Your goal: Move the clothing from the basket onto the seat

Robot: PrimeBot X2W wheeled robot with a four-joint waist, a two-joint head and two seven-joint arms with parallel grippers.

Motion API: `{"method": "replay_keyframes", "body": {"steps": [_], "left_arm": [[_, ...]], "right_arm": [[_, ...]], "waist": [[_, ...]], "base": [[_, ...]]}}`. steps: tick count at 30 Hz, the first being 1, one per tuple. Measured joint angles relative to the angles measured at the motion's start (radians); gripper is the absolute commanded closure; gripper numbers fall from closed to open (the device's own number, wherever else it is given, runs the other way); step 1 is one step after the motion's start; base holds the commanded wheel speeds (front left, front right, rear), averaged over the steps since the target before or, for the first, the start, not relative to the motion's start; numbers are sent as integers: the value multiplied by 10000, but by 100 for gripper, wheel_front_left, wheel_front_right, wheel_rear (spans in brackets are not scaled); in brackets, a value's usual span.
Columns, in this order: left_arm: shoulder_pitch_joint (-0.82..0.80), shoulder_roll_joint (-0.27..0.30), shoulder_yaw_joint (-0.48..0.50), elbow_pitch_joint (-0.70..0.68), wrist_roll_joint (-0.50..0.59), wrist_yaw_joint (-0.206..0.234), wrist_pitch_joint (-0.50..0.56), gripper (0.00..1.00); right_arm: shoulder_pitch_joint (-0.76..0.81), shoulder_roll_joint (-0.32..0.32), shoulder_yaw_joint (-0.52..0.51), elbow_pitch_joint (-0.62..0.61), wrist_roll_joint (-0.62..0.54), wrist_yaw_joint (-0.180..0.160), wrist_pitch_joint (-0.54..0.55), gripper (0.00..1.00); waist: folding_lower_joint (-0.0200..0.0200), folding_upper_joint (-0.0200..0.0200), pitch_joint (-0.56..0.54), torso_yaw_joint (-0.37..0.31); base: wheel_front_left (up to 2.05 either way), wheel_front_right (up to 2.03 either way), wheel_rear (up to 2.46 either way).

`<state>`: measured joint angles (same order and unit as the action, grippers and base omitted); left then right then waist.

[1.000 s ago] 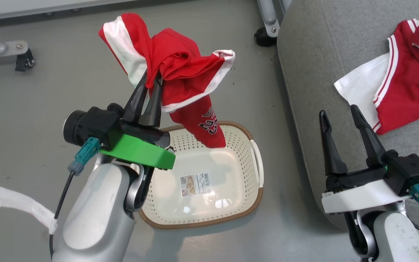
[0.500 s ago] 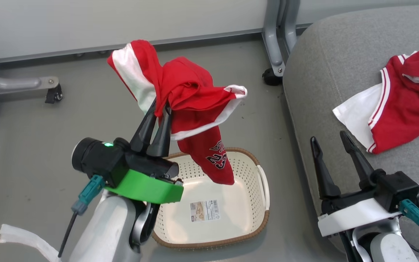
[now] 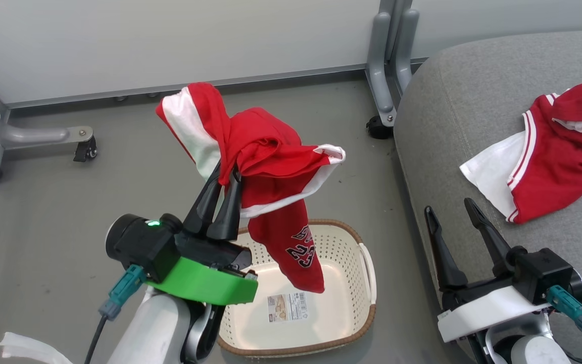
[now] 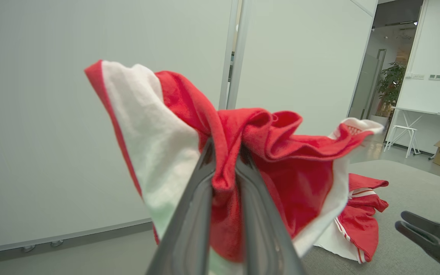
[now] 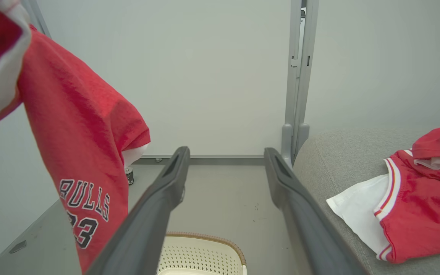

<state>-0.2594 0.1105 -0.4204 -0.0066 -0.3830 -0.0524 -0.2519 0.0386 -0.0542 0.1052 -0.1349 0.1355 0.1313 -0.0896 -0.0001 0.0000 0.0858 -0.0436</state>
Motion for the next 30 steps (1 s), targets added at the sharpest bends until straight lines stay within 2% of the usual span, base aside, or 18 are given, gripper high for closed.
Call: {"method": "replay_keyframes", "body": {"steps": [12, 16, 24, 30], "left_arm": [[0, 36, -65, -132, -90, 0, 40, 100], [-14, 29, -105, -161, -121, 0, 38, 100], [-156, -2, -293, -180, -134, -63, 27, 100], [-262, -17, -426, -94, -134, -138, -2, 100]], "right_arm": [[-3, 4, 17, 58, 36, 0, -13, 0], [-70, -192, 288, 144, 109, 0, 21, 0], [-1277, -909, 2151, 867, 786, -2, 305, 0], [-2627, -1099, 3990, 1664, 1528, -2, 263, 0]], "waist": [[0, 0, 121, -31], [0, 0, 179, 4], [0, 0, 348, 154], [0, 0, 449, 308]], "base": [[0, 0, 0], [0, 0, 0], [0, 0, 0], [0, 0, 0]]}}
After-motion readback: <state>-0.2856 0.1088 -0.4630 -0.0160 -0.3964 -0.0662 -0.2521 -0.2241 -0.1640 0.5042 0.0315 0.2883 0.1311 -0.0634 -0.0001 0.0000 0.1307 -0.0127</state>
